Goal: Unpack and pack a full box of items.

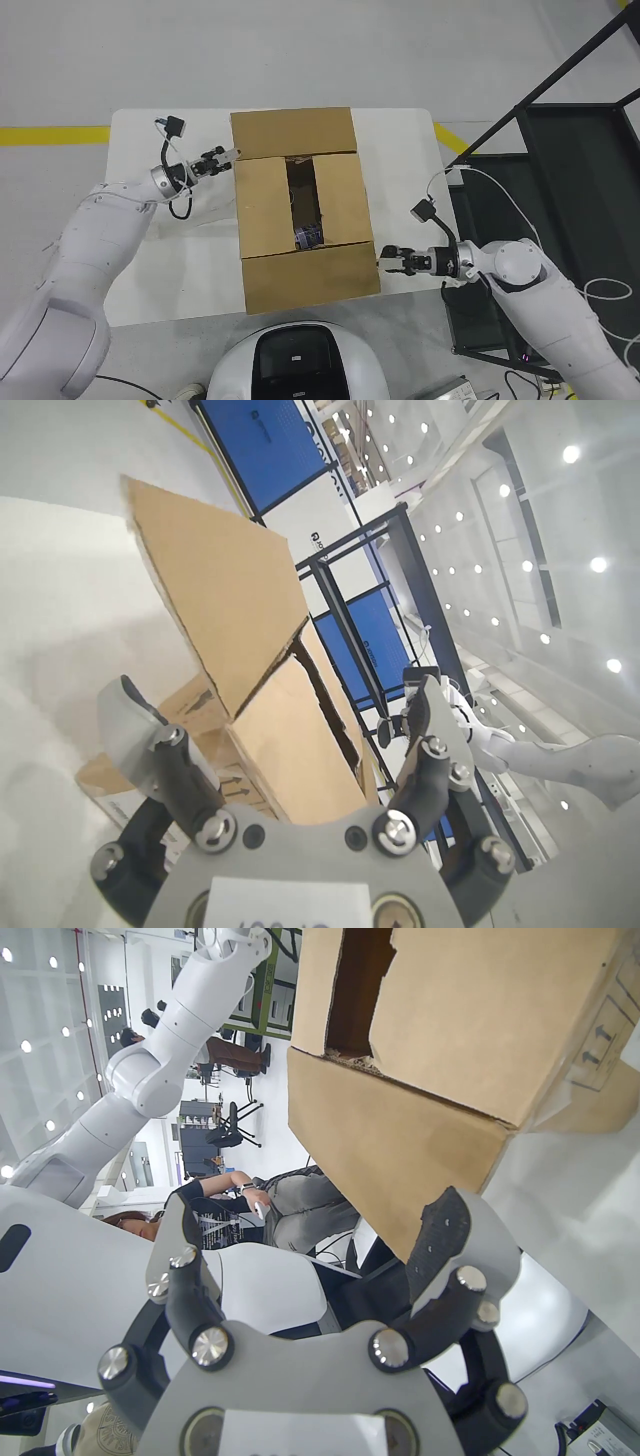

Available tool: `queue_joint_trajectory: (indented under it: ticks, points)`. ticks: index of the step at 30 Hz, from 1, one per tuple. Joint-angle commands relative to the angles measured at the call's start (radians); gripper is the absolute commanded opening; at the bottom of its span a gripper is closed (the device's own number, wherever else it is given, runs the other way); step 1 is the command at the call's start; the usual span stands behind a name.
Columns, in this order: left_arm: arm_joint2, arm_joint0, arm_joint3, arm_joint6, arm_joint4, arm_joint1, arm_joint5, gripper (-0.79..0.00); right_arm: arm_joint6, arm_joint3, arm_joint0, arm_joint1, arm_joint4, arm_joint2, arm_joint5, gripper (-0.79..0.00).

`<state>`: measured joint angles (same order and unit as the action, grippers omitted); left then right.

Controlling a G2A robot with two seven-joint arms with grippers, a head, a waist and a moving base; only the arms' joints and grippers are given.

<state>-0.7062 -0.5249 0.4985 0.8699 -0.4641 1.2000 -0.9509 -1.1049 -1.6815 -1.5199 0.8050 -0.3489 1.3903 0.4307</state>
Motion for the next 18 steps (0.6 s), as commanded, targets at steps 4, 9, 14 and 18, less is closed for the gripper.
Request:
queue_joint_trajectory:
  ticks: [4, 9, 14, 18]
  points:
    - [-0.013, -0.039, 0.106, 0.064, -0.019, -0.023, 0.065, 0.000, 0.013, -0.030, -0.050, -0.007, -0.005, 0.058, -0.016, 0.000]
    - [-0.037, -0.067, 0.186, 0.096, -0.044, -0.039, 0.097, 0.000, 0.024, -0.054, -0.100, -0.012, -0.010, 0.104, -0.020, 0.000]
    - [-0.048, -0.080, 0.238, 0.123, -0.066, -0.037, 0.132, 0.000, 0.041, -0.059, -0.124, -0.013, -0.018, 0.129, -0.034, 0.000]
    - [-0.074, -0.078, 0.233, 0.118, -0.063, -0.043, 0.122, 0.000, 0.075, -0.083, -0.121, -0.013, 0.021, 0.138, -0.098, 0.000]
